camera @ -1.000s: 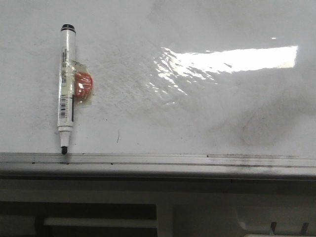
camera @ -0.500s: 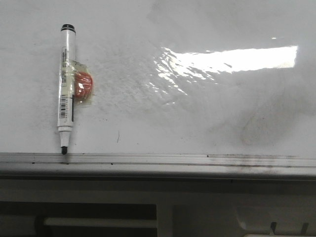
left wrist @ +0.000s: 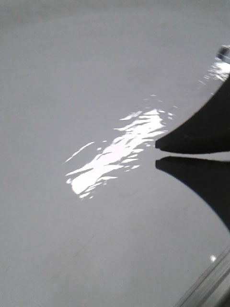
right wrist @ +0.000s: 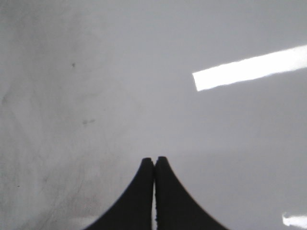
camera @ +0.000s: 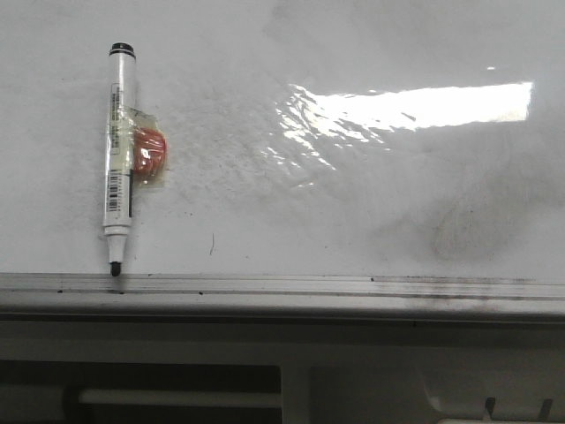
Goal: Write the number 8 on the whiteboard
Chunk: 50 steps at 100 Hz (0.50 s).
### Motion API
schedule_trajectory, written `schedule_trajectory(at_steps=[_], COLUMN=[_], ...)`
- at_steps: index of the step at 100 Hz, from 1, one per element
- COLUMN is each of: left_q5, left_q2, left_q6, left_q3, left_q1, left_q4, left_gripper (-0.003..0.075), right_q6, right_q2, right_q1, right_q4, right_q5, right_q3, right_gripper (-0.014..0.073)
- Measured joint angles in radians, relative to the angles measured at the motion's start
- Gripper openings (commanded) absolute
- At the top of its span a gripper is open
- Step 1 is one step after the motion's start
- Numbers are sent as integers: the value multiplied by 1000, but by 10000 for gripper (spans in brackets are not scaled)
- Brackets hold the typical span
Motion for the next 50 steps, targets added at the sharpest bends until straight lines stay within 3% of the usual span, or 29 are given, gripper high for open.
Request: schedule_trajectory(at_steps=[11, 23, 50], left_q5=[-44, -23, 271], left_q2=[0, 0, 76], left_q6=[0, 0, 45], left_q3=[0, 0, -72], left_q1=[0, 0, 0], left_q4=[-120, -139, 153], left_gripper=[-20, -20, 0], right_q6=[0, 0, 0], right_q2=[0, 18, 230], right_q1=[0, 0, 0], right_q4=[16, -14, -227], right_q5=[66, 172, 528], right_q3=[-37, -129, -398], right_gripper=[-63, -62, -61])
